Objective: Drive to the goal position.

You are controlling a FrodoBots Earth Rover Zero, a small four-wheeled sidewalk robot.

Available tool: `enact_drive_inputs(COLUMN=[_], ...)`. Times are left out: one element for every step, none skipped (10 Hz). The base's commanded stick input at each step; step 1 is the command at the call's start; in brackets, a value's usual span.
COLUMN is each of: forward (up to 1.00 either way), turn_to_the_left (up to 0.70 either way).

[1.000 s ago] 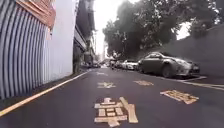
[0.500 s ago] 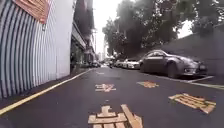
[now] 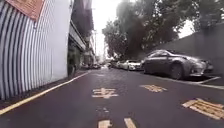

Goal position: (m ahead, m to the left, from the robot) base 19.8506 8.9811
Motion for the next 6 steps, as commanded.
enact_drive_inputs(forward=[0.68,0.68,0.68,0.69,0.69,0.68], turn_to_the_left=[0.0,0.02,0.07,0.11,0.1,0.04])
